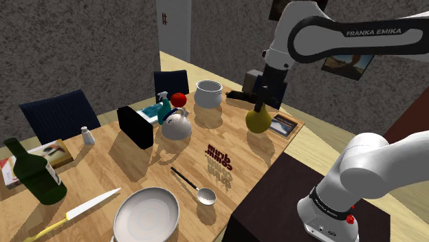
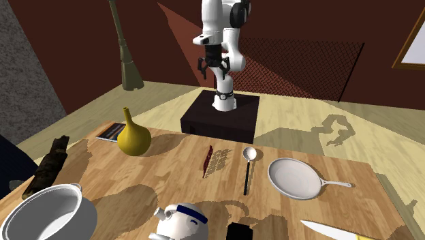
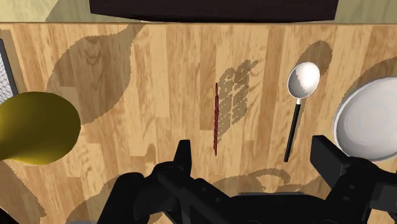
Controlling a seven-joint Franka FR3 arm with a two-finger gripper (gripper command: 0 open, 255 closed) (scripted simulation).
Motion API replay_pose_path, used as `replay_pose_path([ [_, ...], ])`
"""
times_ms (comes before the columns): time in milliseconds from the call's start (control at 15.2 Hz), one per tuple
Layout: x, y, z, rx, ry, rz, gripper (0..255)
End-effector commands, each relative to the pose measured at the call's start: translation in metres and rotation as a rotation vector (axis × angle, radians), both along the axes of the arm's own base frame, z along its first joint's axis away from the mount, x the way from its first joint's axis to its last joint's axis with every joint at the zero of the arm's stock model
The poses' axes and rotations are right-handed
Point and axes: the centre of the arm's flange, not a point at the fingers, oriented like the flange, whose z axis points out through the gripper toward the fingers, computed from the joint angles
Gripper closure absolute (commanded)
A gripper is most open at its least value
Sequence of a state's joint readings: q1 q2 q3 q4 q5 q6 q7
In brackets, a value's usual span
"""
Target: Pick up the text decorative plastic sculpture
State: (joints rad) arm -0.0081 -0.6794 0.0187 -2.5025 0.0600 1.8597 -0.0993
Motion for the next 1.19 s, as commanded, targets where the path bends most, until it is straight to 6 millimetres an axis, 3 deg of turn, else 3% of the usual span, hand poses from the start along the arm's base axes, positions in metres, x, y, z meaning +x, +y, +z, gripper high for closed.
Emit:
replay_pose_path([
  [0,0.009,0.002,-0.027,-0.004,0.000,-0.006,0],
  [1122,0.089,0.013,-0.237,-0.037,0.013,-0.055,0],
])
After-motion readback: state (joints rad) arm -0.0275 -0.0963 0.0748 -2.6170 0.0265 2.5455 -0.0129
